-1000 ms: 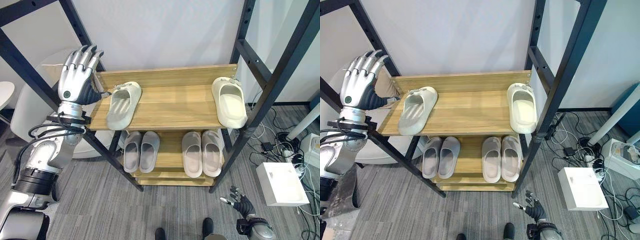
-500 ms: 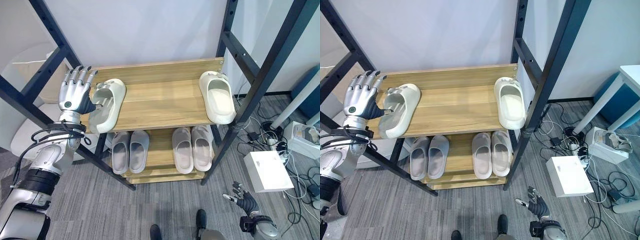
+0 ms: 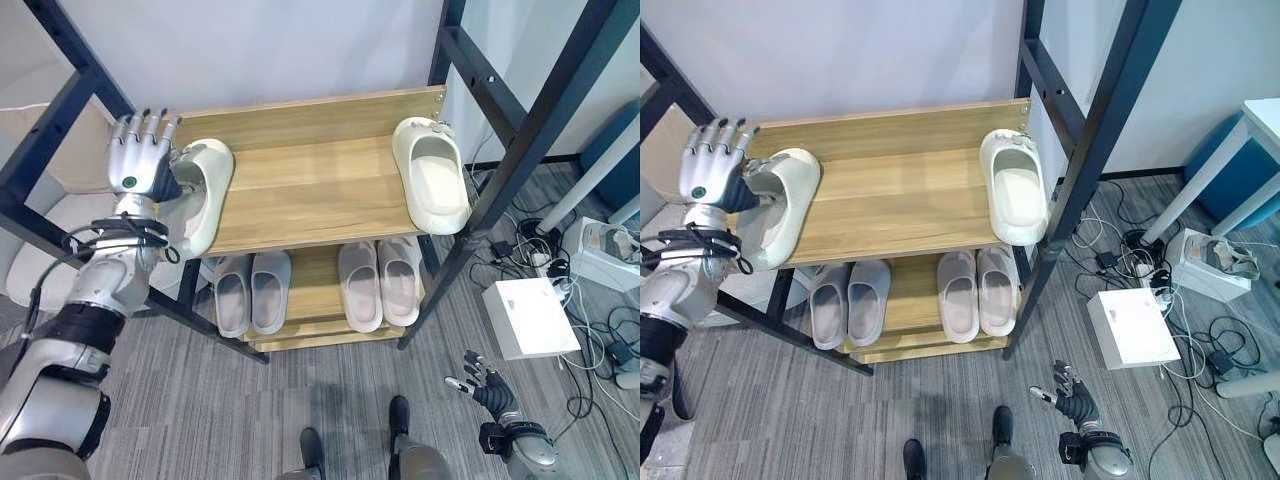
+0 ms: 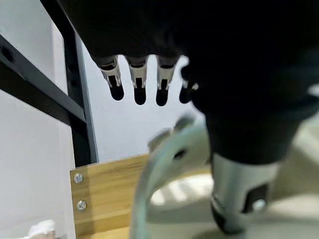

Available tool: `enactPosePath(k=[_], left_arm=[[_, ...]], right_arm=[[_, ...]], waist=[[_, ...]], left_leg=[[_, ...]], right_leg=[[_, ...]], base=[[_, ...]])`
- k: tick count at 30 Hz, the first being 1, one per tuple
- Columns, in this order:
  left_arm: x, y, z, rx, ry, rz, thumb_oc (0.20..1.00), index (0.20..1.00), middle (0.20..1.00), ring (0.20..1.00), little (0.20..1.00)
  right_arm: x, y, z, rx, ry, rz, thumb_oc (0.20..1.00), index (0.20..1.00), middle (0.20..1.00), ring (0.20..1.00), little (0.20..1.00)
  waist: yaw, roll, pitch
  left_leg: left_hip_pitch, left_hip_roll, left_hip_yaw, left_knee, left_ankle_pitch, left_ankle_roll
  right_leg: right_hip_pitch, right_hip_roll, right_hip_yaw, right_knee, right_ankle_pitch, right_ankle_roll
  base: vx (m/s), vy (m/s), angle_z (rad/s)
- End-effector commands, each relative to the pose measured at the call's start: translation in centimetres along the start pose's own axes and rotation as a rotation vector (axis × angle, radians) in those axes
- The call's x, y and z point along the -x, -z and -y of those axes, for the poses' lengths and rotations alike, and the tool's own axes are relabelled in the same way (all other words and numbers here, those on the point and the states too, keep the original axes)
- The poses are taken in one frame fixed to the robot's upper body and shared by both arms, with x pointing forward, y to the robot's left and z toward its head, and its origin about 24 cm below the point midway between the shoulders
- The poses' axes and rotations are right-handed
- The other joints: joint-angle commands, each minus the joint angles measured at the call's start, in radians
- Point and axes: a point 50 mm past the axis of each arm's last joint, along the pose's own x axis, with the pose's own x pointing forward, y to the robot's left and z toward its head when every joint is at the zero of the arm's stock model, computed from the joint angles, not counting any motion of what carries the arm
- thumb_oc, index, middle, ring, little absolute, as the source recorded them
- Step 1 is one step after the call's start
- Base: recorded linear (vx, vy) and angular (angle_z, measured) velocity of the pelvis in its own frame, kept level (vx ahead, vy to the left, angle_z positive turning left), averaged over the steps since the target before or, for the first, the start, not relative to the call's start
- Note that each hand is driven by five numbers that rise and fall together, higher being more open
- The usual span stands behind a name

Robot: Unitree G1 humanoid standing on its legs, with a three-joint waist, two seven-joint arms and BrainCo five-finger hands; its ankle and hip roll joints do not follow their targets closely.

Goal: Arrange the slippers neatly on the shoe rack.

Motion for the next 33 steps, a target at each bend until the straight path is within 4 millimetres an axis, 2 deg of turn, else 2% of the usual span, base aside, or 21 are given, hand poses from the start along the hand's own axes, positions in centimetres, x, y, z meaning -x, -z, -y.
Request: enactPosePath(k=[1,4,5,6,12,13,17,18,19,21,22,23,26,28,32,33], left_arm=[[-2.9,2.7,-3.1,-0.138,-0.061,-0.075,1.0,1.0,1.0,1.0,1.0],[-3.5,3.3,-3.9,-0.165,-0.063,-0.074,1.0,1.0,1.0,1.0,1.0],[-3.5,3.3,-3.9,-0.166,-0.063,-0.074,0.875,0.875,0.875,0.875,0.875],[-3.7,3.2,-4.0,-0.143,-0.056,-0.067,0.2,0.2,0.2,0.2,0.2],[-3.6,2.3,-4.3,-0.097,-0.061,-0.023,0.2,0.2,0.2,0.2,0.2],[-3.4,1.0,-4.4,-0.06,-0.082,0.024,0.2,0.2,0.2,0.2,0.2],[-2.4,-1.0,-4.4,0.017,-0.112,0.082,0.2,0.2,0.2,0.2,0.2],[-2.3,-1.0,-4.4,0.017,-0.111,0.081,0.2,0.2,0.2,0.2,0.2],[-2.0,-2.1,-4.5,0.06,-0.123,0.113,0.2,0.2,0.2,0.2,0.2],[-1.8,-2.7,-4.5,0.088,-0.122,0.128,0.2,0.2,0.2,0.2,0.2],[-1.6,-4.1,-4.9,0.141,-0.129,0.177,0.2,0.2,0.2,0.2,0.2],[-1.6,-4.1,-4.9,0.141,-0.129,0.177,0.2,0.2,0.2,0.2,0.2],[-1.8,-6.3,-5.3,0.184,-0.132,0.24,0.2,0.2,0.2,0.2,0.2],[-2.7,-8.1,-5.7,0.207,-0.128,0.285,0.2,0.2,0.2,0.2,0.2],[-3.8,-9.8,-6.1,0.236,-0.127,0.308,0.2,0.2,0.2,0.2,0.2],[-3.9,-10.3,-5.3,0.252,-0.093,0.299,0.2,0.2,0.2,0.2,0.2]], right_arm=[[-1.0,-4.4,1.0,-0.011,0.015,0.198,1.0,1.0,1.0,1.0,1.0],[-0.9,-4.8,1.2,-0.031,0.018,0.218,1.0,1.0,1.0,1.0,1.0],[-0.9,-4.8,1.2,-0.032,0.018,0.218,1.0,1.0,1.0,1.0,1.0],[-0.9,-4.8,1.1,-0.039,0.014,0.22,1.0,1.0,1.0,1.0,1.0],[-1.0,-4.3,0.7,-0.046,0.007,0.201,1.0,1.0,1.0,1.0,1.0],[-1.0,-4.1,0.5,-0.038,0.003,0.193,1.0,1.0,1.0,1.0,1.0],[-1.0,-3.8,0.3,-0.019,-0.009,0.175,1.0,1.0,1.0,1.0,1.0],[-1.0,-3.8,0.4,-0.017,-0.009,0.174,1.0,1.0,1.0,1.0,1.0],[-1.0,-3.7,0.2,-0.01,-0.013,0.168,1.0,1.0,1.0,1.0,1.0],[-1.0,-3.6,0.2,-0.006,-0.015,0.162,1.0,1.0,1.0,1.0,1.0],[-1.1,-3.4,0.1,-0.006,-0.014,0.147,1.0,1.0,1.0,1.0,1.0],[-1.1,-3.4,0.1,-0.005,-0.014,0.147,1.0,1.0,1.0,1.0,1.0],[-1.3,-3.4,0.0,-0.001,-0.023,0.136,1.0,1.0,1.0,1.0,1.0],[-1.4,-3.5,0.0,0.007,-0.036,0.134,1.0,1.0,1.0,1.0,1.0],[-1.5,-3.7,0.1,0.004,-0.03,0.132,1.0,1.0,1.0,1.0,1.0],[-1.4,-3.6,0.2,0.003,-0.032,0.132,1.0,1.0,1.0,1.0,1.0]], waist=[[-0.034,-0.016,0.041],[-0.035,-0.024,0.055],[-0.035,-0.025,0.055],[-0.038,-0.028,0.06],[-0.028,-0.03,0.063],[-0.02,-0.03,0.062],[-0.01,-0.023,0.054],[-0.011,-0.022,0.054],[-0.008,-0.018,0.049],[-0.007,-0.015,0.046],[-0.006,-0.01,0.04],[-0.006,-0.01,0.04],[-0.008,-0.004,0.029],[-0.019,0.004,0.021],[-0.026,0.01,0.018],[-0.035,0.013,0.015]], left_leg=[[0.04,-0.016,-0.033,-0.003,-0.051,0.003],[0.025,-0.014,-0.029,-0.002,-0.045,0.004],[0.024,-0.014,-0.029,-0.002,-0.045,0.004],[0.018,-0.012,-0.027,-0.002,-0.042,0.003],[0.016,-0.014,-0.034,-0.002,-0.044,0.003],[0.02,-0.015,-0.038,-0.002,-0.046,0.002],[0.035,-0.017,-0.046,-0.001,-0.053,0.002],[0.035,-0.017,-0.047,-0.001,-0.053,0.002],[0.042,-0.019,-0.049,-0.001,-0.055,0.003],[0.047,-0.019,-0.05,-0.001,-0.057,0.003],[0.054,-0.02,-0.052,-0.001,-0.059,0.003],[0.055,-0.02,-0.052,-0.001,-0.059,0.003],[0.064,-0.021,-0.051,0.0,-0.06,0.002],[0.07,-0.019,-0.046,0.0,-0.059,0.001],[0.075,-0.017,-0.035,0.0,-0.058,0.002],[0.084,-0.015,-0.022,-0.001,-0.06,0.003]], right_leg=[[0.089,0.004,-0.035,0.004,-0.085,0.093],[0.069,0.003,-0.03,0.005,-0.077,0.095],[0.068,0.003,-0.03,0.005,-0.077,0.095],[0.062,0.002,-0.03,0.005,-0.075,0.096],[0.062,0.001,-0.033,0.005,-0.075,0.096],[0.068,-0.002,-0.037,0.005,-0.079,0.094],[0.089,-0.005,-0.047,0.004,-0.088,0.09],[0.09,-0.005,-0.047,0.004,-0.088,0.09],[0.099,-0.006,-0.051,0.004,-0.091,0.088],[0.106,-0.007,-0.053,0.003,-0.092,0.087],[0.115,-0.009,-0.054,0.002,-0.096,0.086],[0.115,-0.009,-0.054,0.002,-0.096,0.086],[0.125,-0.008,-0.055,0.002,-0.098,0.084],[0.132,-0.006,-0.053,0.002,-0.099,0.083],[0.13,-0.004,-0.043,0.001,-0.097,0.084],[0.13,-0.001,-0.033,0.001,-0.097,0.084]], base=[[-0.03,0.015,-0.24],[-0.01,0.009,-0.13],[0.0,0.0,0.0],[0.0,0.0,0.0],[0.0,0.0,0.0],[0.0,0.0,0.0],[0.0,-0.002,0.01],[0.0,0.0,0.0],[0.0,0.0,0.0],[-0.02,-0.005,0.04],[-0.03,-0.005,0.07],[-0.02,-0.01,0.08],[-0.01,-0.011,0.03],[-0.02,-0.018,0.0],[-0.01,-0.025,0.0],[0.01,-0.028,-0.08]])
